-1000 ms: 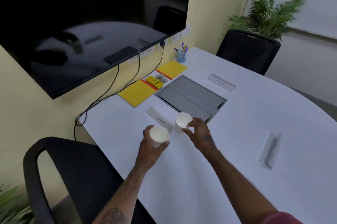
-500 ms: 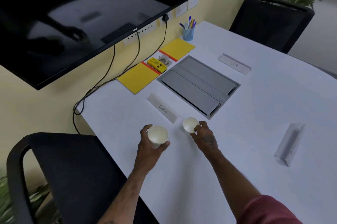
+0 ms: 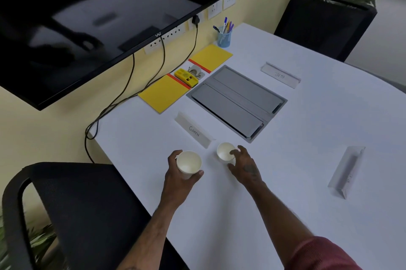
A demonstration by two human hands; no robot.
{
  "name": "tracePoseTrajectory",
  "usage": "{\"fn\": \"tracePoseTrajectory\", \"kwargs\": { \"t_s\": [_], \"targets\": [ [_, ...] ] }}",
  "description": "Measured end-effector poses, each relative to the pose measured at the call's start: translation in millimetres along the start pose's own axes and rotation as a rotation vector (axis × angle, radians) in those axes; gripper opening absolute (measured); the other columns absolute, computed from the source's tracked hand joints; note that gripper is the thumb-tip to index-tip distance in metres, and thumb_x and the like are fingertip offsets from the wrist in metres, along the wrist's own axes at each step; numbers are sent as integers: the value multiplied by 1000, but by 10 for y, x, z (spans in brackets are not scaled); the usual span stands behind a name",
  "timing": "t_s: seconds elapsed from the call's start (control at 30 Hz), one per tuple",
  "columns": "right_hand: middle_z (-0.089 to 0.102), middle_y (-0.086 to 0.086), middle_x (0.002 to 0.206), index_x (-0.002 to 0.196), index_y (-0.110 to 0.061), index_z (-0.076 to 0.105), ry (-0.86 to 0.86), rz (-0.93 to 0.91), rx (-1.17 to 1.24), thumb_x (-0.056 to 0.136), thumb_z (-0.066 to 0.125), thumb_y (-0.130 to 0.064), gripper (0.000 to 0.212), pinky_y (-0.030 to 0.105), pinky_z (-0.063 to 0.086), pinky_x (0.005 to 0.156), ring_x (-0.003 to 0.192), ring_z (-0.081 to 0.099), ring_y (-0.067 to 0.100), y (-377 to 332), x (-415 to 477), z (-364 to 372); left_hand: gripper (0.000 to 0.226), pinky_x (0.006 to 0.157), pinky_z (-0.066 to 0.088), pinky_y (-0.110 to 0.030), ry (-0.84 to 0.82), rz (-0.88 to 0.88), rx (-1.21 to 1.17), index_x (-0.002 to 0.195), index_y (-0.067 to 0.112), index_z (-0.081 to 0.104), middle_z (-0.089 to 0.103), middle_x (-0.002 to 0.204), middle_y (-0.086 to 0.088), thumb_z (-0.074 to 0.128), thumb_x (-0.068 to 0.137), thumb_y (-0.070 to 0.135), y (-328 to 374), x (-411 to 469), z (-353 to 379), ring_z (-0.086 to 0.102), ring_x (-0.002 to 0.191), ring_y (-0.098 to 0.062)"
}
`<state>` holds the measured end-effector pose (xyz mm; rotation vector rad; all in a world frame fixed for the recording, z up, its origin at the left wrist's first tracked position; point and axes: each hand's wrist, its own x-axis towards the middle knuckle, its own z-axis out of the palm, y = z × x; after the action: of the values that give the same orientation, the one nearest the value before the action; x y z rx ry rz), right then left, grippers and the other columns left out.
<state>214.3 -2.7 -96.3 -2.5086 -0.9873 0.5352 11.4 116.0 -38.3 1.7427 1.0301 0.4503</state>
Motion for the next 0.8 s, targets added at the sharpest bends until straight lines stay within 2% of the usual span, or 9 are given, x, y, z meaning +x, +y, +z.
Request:
{"fn": "tracePoseTrajectory", "kwargs": {
  "t_s": [0.1, 0.2, 0.3, 0.37, 0.47, 0.53, 0.67, 0.8],
  "targets": [
    [42, 12, 150, 128, -10, 58, 148, -54, -16, 86, 68, -22, 44, 40, 50, 98, 131, 48, 30, 22, -120, -91, 82, 74, 44, -12, -10, 14, 6, 121, 57, 30, 52, 120, 22, 88, 68, 36, 38, -30, 19, 56, 107, -7],
    [62, 12, 123, 117, -7, 65, 307, -154, 43, 84, 69, -16, 34, 39, 56, 80, 109, 61, 31, -19, -254, -225, 82, 77, 46, -12, -33, 48, 20, 126, 46, 33, 54, 123, 13, 89, 68, 33, 111, -82, 56, 56, 108, -13],
    [66, 6, 109, 123, -13, 62, 270, -207, 155, 89, 64, -20, 34, 36, 56, 78, 90, 66, 24, -153, -426, -388, 82, 78, 46, -8, -68, 112, 40, 129, 35, 35, 54, 125, 7, 90, 68, 29, 242, -171, 102, 56, 109, -15],
    [67, 4, 110, 132, -21, 57, 190, -225, 242, 92, 61, -23, 41, 37, 55, 82, 86, 65, 18, -277, -563, -490, 82, 84, 50, -16, -84, 153, 38, 130, 30, 36, 55, 125, 6, 90, 68, 27, 354, -250, 124, 56, 110, -17],
    [66, 2, 122, 135, -27, 56, 163, -320, 333, 93, 62, -23, 43, 31, 55, 87, 93, 65, 12, -462, -836, -632, 81, 93, 52, -30, -115, 209, 22, 131, 26, 39, 56, 126, 4, 90, 69, 25, 487, -376, 117, 55, 112, -18],
    [66, 2, 125, 131, -24, 62, 173, -378, 348, 93, 65, -19, 38, 28, 55, 88, 95, 65, 12, -526, -1046, -705, 78, 92, 53, -31, -151, 235, 13, 131, 28, 40, 58, 125, 5, 89, 70, 27, 523, -459, 83, 57, 113, -18],
    [68, 8, 120, 117, -15, 72, 161, -374, 272, 93, 67, -17, 25, 29, 50, 94, 105, 64, 21, -549, -1502, -835, 77, 82, 50, -19, -242, 284, 27, 127, 40, 40, 61, 120, 10, 90, 68, 34, 586, -663, 37, 58, 108, -14],
    [68, 9, 116, 113, -14, 73, 198, -292, 222, 93, 66, -22, 22, 30, 47, 93, 107, 62, 22, -472, -1913, -982, 81, 88, 52, -32, -326, 314, 59, 132, 36, 41, 61, 122, 8, 90, 67, 38, 693, -913, 167, 59, 109, -18]
  ]
}}
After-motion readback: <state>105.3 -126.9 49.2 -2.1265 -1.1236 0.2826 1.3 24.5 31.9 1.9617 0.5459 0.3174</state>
